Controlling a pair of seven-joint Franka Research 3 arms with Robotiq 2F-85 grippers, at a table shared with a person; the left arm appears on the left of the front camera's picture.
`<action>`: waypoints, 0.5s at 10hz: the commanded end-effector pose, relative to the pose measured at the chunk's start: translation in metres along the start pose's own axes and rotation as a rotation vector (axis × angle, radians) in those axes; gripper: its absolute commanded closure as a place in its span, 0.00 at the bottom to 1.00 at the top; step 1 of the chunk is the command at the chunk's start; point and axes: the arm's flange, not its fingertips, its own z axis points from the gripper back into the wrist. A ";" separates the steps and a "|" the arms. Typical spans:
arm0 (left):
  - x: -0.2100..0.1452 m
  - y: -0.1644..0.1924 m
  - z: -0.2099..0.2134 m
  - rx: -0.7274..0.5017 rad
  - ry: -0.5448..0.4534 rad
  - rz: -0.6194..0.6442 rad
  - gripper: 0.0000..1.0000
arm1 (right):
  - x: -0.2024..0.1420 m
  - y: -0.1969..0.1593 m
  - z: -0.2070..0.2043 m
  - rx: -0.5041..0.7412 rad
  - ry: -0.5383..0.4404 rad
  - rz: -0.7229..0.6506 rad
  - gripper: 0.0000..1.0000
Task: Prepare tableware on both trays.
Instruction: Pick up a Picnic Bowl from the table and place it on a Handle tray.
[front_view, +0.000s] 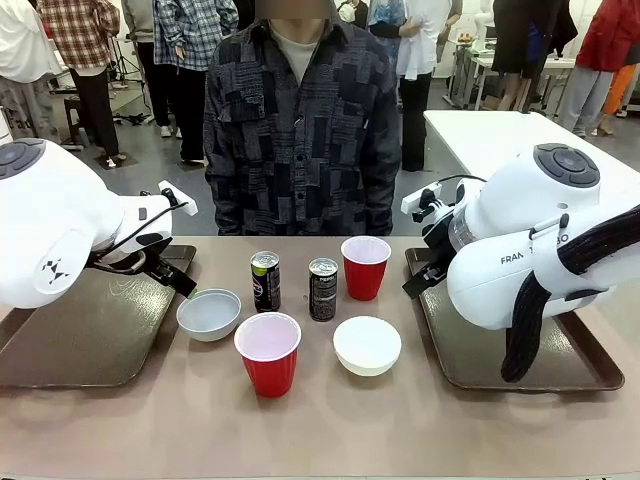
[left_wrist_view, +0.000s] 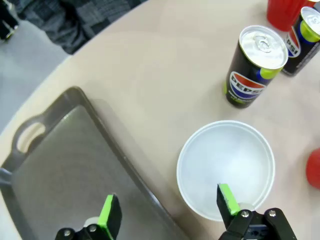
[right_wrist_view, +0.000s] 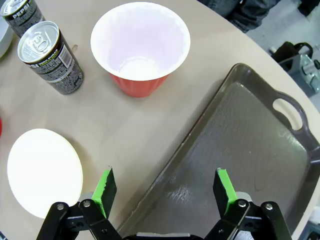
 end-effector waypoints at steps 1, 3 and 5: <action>0.000 0.000 0.000 0.000 0.000 0.000 0.00 | 0.000 0.000 0.000 0.000 0.000 0.000 0.00; 0.000 0.000 0.000 0.000 0.000 0.000 0.00 | 0.000 0.000 0.000 0.000 0.000 0.000 0.00; 0.000 0.000 0.000 0.000 0.000 0.000 0.00 | 0.000 0.000 0.000 0.000 0.000 0.000 0.00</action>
